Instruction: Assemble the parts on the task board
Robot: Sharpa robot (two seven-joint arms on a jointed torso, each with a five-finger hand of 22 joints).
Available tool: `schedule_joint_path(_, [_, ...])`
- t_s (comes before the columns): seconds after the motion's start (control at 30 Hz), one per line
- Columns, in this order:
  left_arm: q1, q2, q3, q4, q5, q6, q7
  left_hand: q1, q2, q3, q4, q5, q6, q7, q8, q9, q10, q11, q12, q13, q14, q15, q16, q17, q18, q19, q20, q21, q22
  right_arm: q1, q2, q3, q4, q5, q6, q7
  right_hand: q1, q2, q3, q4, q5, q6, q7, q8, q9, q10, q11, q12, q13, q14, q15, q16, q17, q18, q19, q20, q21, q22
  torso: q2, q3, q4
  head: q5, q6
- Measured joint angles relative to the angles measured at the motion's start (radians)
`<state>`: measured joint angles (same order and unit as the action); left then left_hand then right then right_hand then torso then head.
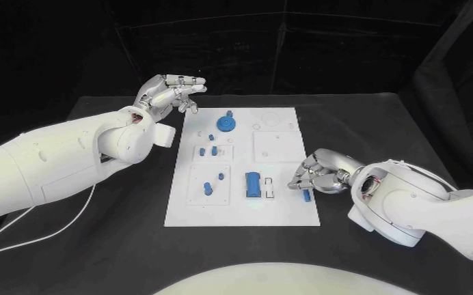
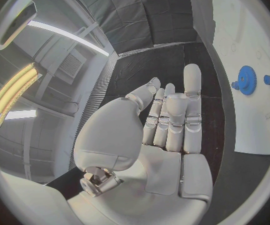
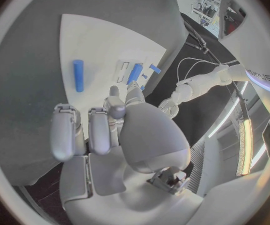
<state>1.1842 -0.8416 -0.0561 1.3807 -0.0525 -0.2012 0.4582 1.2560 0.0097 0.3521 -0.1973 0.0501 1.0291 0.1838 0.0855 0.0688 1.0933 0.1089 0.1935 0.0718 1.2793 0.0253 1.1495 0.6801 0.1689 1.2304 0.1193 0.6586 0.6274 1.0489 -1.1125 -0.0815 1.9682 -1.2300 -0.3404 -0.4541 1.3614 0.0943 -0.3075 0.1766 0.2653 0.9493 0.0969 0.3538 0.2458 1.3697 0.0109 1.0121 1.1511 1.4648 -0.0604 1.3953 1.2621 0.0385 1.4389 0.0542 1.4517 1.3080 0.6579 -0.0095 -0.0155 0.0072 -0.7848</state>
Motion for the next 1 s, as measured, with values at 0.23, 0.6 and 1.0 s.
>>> schedule_joint_path(0.23, [0.000,0.005,-0.006,-0.003,0.000,0.000,0.000,0.000,0.000,0.000,0.000,0.000,0.000,0.000,0.000,0.000,0.000,0.000,0.000,0.000,0.000,0.000,0.000,0.000,0.000,0.000,0.000,0.000,0.000,0.001,-0.042,-0.001,0.000,-0.081,-0.003,-0.016,0.003,-0.003,-0.013,-0.001,-0.006,0.010,0.002,-0.009,-0.003,0.018,0.009,0.051,0.040,0.002,0.005,0.012,0.024,0.000,0.020,0.008,0.018,0.000,-0.005,0.0019,-0.0129,-0.010,0.001])
schedule_joint_path(0.6, [0.000,0.005,-0.017,-0.004,0.000,0.001,0.000,0.000,0.000,0.000,0.000,0.000,0.000,0.000,0.000,0.000,0.000,0.000,0.000,0.000,-0.004,-0.004,0.000,-0.002,0.000,0.000,0.000,0.000,-0.001,-0.004,-0.016,-0.002,-0.039,-0.200,0.000,-0.082,-0.024,-0.012,-0.036,0.023,-0.006,0.040,-0.011,0.002,0.007,0.069,0.007,0.159,0.121,0.002,0.005,0.046,0.046,0.000,0.023,0.005,0.031,0.000,-0.007,0.0037,-0.0172,-0.022,0.004])
schedule_joint_path(1.0, [0.000,0.002,-0.021,-0.003,0.000,0.003,0.000,0.000,0.000,-0.003,0.003,0.000,0.000,0.000,0.000,0.000,0.000,0.000,0.000,0.000,-0.004,-0.004,0.000,-0.002,0.000,0.000,0.000,-0.004,-0.001,-0.032,0.039,-0.003,-0.072,-0.256,0.030,-0.139,-0.027,-0.013,-0.037,0.023,0.044,0.040,-0.011,0.002,0.013,0.073,0.003,0.173,0.126,0.002,0.005,0.051,0.046,0.000,0.023,0.005,0.035,0.000,-0.006,0.0017,-0.0147,-0.022,-0.006])
